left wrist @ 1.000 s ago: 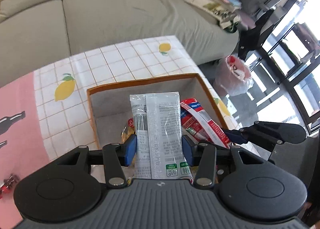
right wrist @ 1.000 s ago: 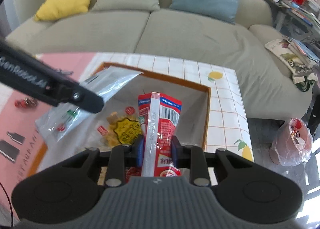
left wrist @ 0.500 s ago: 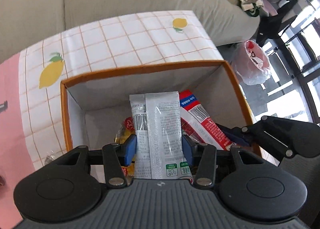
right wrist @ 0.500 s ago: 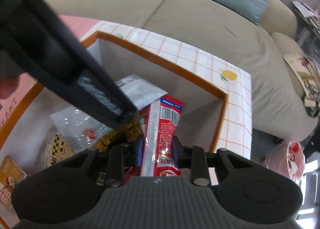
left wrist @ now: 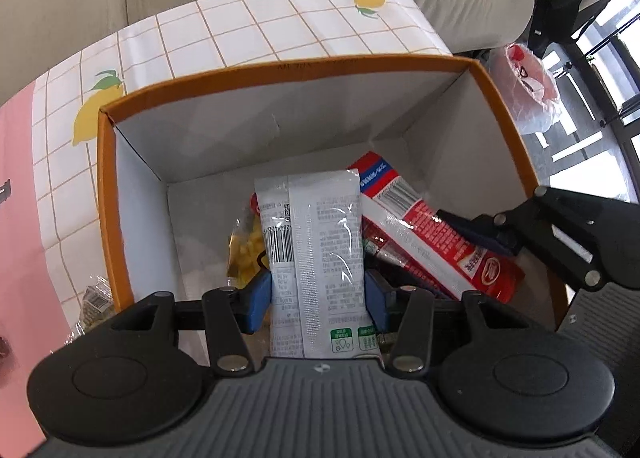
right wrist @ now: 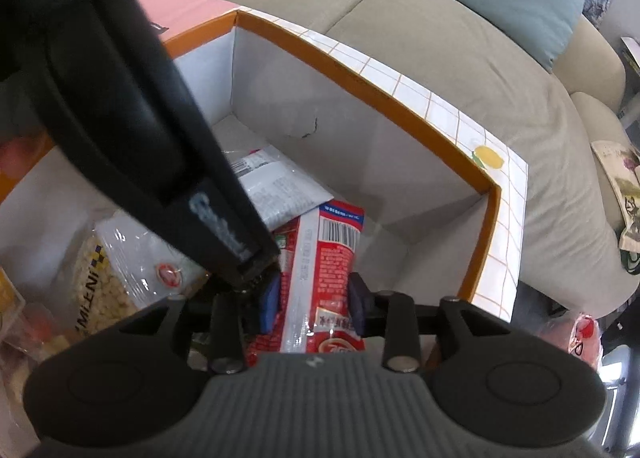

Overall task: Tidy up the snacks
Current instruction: 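Carry the white sachet and red packs into the orange box and open both tools, then withdraw both tools from the box toward the cola-bottle candy and dried-fruit bag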

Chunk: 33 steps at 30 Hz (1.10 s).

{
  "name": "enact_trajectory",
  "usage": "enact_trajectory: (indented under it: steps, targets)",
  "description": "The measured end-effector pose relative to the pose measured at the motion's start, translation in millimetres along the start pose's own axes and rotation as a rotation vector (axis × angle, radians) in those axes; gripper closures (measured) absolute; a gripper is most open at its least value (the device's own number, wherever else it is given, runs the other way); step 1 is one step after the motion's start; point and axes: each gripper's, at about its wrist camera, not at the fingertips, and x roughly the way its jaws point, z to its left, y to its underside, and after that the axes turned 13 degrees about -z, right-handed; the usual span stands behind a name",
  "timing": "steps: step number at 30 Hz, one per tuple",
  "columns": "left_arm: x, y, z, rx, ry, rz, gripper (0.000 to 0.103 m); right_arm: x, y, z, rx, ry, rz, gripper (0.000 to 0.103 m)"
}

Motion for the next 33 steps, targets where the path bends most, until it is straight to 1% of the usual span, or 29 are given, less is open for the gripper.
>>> enact_trajectory:
  steps: [1,3,4,5,6,7,10,12,16,18,20,22,25,27,28,33]
  targets:
    - [0,1,0,-0.001,0.0,0.0,0.047,-1,0,1,-0.004,0.002,0.0,0.068]
    - [-3,2,0,-0.002,-0.004,-0.006,0.04,-1,-1,2,-0.018,0.005,-0.002,0.064]
    - [-4,2,0,-0.001,-0.003,-0.009,0.039,-2,-1,2,-0.023,0.006,-0.004,0.062]
    - [-6,2,0,-0.001,-0.001,-0.01,0.036,-3,-1,7,-0.028,0.006,-0.004,0.055]
    - [-7,2,-2,-0.001,0.0,-0.008,0.035,-5,-1,10,-0.034,0.011,-0.001,0.044]
    - [-8,1,-3,-0.001,-0.002,-0.006,0.034,-7,-2,11,-0.042,0.013,0.003,0.04]
    - [-15,0,-6,0.003,-0.002,-0.012,0.029,-11,-4,16,-0.061,-0.003,0.021,0.038]
    - [-23,-1,-6,0.006,0.001,-0.028,0.027,-14,-6,22,-0.09,0.01,0.031,0.034]
    - [-43,2,-8,0.02,0.017,-0.051,0.027,-26,-11,27,-0.119,0.022,0.021,0.031]
    - [-55,3,-9,0.025,0.032,-0.066,0.027,-34,-14,28,-0.128,0.027,0.023,0.024]
    - [-66,6,-10,0.023,0.04,-0.083,0.027,-42,-17,29,-0.133,0.042,0.032,0.023]
    - [-79,10,-7,0.016,0.056,-0.105,0.026,-50,-16,31,-0.139,0.049,0.039,0.019]
    - [-100,16,-3,0.007,0.071,-0.154,0.026,-70,-16,45,-0.147,0.071,0.041,0.019]
    - [-117,24,1,0.001,0.064,-0.203,0.026,-85,-16,50,-0.126,0.101,0.011,0.018]
    - [-126,28,3,-0.002,0.062,-0.222,0.026,-95,-17,53,-0.097,0.118,-0.02,0.018]
    - [-170,49,19,-0.004,0.038,-0.324,0.026,-134,-17,63,0.1,0.142,-0.151,0.018]
